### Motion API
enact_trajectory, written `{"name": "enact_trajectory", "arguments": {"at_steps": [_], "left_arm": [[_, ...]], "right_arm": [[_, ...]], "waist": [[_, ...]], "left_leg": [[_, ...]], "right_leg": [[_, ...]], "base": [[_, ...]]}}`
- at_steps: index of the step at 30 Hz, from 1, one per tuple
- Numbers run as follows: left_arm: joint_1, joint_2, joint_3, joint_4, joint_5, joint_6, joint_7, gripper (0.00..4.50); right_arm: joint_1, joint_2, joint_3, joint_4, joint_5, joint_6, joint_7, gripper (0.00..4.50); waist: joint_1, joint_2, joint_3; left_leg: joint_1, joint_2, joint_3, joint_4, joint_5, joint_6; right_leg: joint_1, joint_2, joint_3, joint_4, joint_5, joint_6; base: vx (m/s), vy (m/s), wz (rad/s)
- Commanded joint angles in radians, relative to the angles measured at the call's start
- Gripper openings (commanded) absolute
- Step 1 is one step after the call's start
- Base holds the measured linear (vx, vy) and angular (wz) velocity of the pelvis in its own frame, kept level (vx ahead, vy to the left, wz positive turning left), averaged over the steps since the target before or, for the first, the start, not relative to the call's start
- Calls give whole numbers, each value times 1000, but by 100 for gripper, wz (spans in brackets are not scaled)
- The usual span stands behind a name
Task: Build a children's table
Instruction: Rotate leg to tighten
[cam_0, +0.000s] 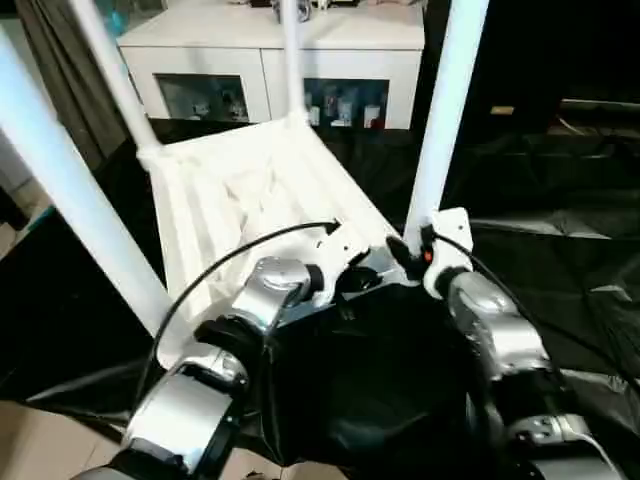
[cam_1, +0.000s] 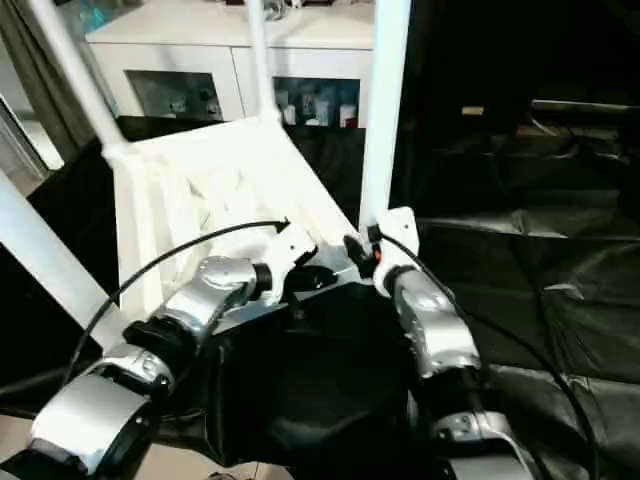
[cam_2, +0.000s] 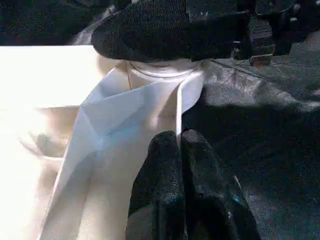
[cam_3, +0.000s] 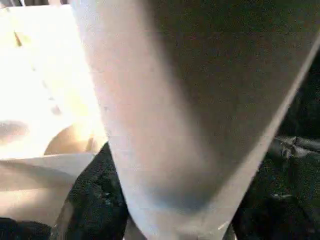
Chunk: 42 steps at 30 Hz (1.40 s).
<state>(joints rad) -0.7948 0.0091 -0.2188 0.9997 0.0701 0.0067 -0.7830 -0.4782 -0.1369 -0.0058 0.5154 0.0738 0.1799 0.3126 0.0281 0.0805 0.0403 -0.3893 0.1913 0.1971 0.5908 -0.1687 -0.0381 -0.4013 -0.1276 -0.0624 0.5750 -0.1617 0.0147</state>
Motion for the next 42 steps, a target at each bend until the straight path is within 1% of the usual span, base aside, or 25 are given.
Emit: {"name": "enact_trajectory", "arguments": {"at_steps": [1,2,3,5,6,7,8,9,11,12,13,14,15,16,17,18,20,21,23,26,29,32,37,41,42], "left_arm": [[-28,-19,0,-36,-25,-45,-29,0],[-23,-7,-2,-40,-28,-52,-56,0],[-23,-2,-3,-37,-28,-57,-66,0],[-18,11,-5,-41,-30,-65,-96,0],[-13,23,-6,-46,-32,-68,-121,0],[-9,35,-8,-51,-32,-74,-147,0],[2,61,-14,-66,-38,-85,-217,0],[2,61,-14,-66,-38,-85,-217,0],[14,89,-21,-87,-48,-94,-293,0],[23,105,-25,-102,-57,-101,-343,0],[31,120,-28,-116,-65,-100,-387,0],[37,133,-31,-128,-73,-100,-429,0],[45,151,-38,-143,-82,-93,-480,0],[45,151,-38,-143,-82,-93,-480,0],[51,167,-44,-156,-85,-85,-523,0],[57,185,-50,-170,-93,-73,-572,0],[62,200,-54,-180,-99,-64,-607,0],[66,219,-53,-190,-110,-54,-650,0],[68,228,-52,-196,-115,-43,-674,0],[71,236,-53,-211,-125,-21,-705,0],[75,239,-54,-227,-131,-8,-723,0],[79,238,-57,-237,-135,-5,-720,0],[83,229,-50,-241,-133,-15,-695,0],[77,206,-38,-221,-116,-31,-614,0],[71,190,-33,-204,-106,-35,-563,0]], "right_arm": [[29,30,79,4,43,11,139,259],[33,13,75,-12,60,12,186,259],[35,6,73,-17,66,12,209,282],[42,-19,83,-33,71,8,258,290],[52,-45,95,-51,75,6,305,298],[62,-70,106,-69,78,5,349,298],[79,-121,114,-102,90,9,427,308],[79,-121,114,-102,90,9,427,319],[92,-165,111,-126,106,16,502,319],[101,-190,111,-145,122,25,553,319],[112,-216,115,-164,135,30,603,319],[120,-239,120,-178,142,33,642,319],[129,-264,125,-192,152,42,683,319],[129,-264,125,-192,152,42,683,319],[137,-287,127,-205,162,53,723,319],[144,-313,128,-217,177,66,764,319],[150,-333,128,-227,191,79,799,319],[155,-364,125,-238,210,105,850,319],[155,-379,123,-240,220,120,871,319],[153,-387,117,-241,230,136,886,319],[153,-391,116,-248,239,147,893,286],[156,-388,121,-257,240,146,890,264],[170,-376,125,-276,255,168,892,253],[185,-360,127,-277,247,155,864,252],[186,-339,125,-257,223,134,811,252]], "waist": [[-3,-19,-58],[-2,-19,-58],[0,-20,-59],[1,-20,-61],[6,-20,-63],[6,-20,-63],[10,-22,-65],[14,-21,-66],[16,-23,-68],[22,-20,-71],[22,-20,-71],[28,-18,-73],[29,-26,-73],[36,-21,-74],[40,-25,-75],[48,-24,-76],[53,-22,-74],[63,-24,-71],[67,-21,-70],[67,-24,-67],[67,-25,-67],[67,-26,-70],[67,-29,-72],[69,-30,-70],[69,-30,-70]], "left_leg": [[24,18,-20,-87,-439,13],[22,20,-20,-87,-425,19],[19,21,-18,-86,-406,28],[15,22,-18,-86,-375,36],[17,23,-15,-83,-363,43],[17,23,-15,-83,-363,43],[14,24,-14,-81,-324,59],[13,25,-11,-77,-294,74],[10,26,-10,-75,-274,85],[10,28,-9,-71,-239,102],[10,28,-9,-71,-239,102],[12,32,-9,-68,-212,118],[13,32,-8,-66,-203,123],[14,33,-7,-65,-187,127],[16,33,-5,-63,-179,131],[17,36,-6,-63,-168,137],[17,36,-3,-61,-168,140],[18,37,-3,-63,-191,131],[19,38,-3,-65,-213,116],[19,38,-5,-70,-237,89],[19,37,-6,-72,-240,77],[17,36,-6,-69,-217,81],[14,34,-5,-64,-182,99],[14,34,-5,-64,-188,99],[14,35,-6,-65,-195,93]], "right_leg": [[28,-16,11,-93,-460,-133],[29,-16,13,-90,-434,-141],[32,-16,14,-86,-399,-152],[37,-16,14,-80,-352,-172],[38,-17,15,-78,-321,-183],[38,-17,15,-78,-321,-183],[44,-18,16,-72,-271,-202],[44,-18,16,-66,-229,-218],[47,-18,15,-62,-210,-229],[49,-18,14,-54,-165,-248],[49,-18,14,-54,-165,-248],[49,-17,13,-49,-122,-264],[47,-16,14,-46,-107,-271],[47,-17,15,-42,-88,-282],[44,-16,15,-41,-78,-290],[46,-18,16,-37,-69,-295],[41,-17,17,-37,-70,-297],[41,-18,18,-39,-103,-291],[38,-20,20,-42,-141,-282],[38,-21,20,-47,-189,-267],[38,-21,21,-47,-200,-259],[39,-22,20,-45,-181,-257],[41,-21,19,-42,-150,-260],[39,-21,19,-45,-176,-255],[39,-21,19,-46,-193,-249]], "base": [[0,0,0],[0,0,0],[0,0,0],[0,0,0],[0,0,0],[0,0,0],[0,0,0],[0,0,0],[0,0,0],[0,0,0],[0,0,0],[0,0,0],[0,0,0],[0,0,0],[0,0,0],[0,0,0],[0,0,0],[0,0,0],[0,0,0],[0,0,0],[0,0,0],[0,0,0],[0,0,0],[0,0,0],[0,0,0]]}}
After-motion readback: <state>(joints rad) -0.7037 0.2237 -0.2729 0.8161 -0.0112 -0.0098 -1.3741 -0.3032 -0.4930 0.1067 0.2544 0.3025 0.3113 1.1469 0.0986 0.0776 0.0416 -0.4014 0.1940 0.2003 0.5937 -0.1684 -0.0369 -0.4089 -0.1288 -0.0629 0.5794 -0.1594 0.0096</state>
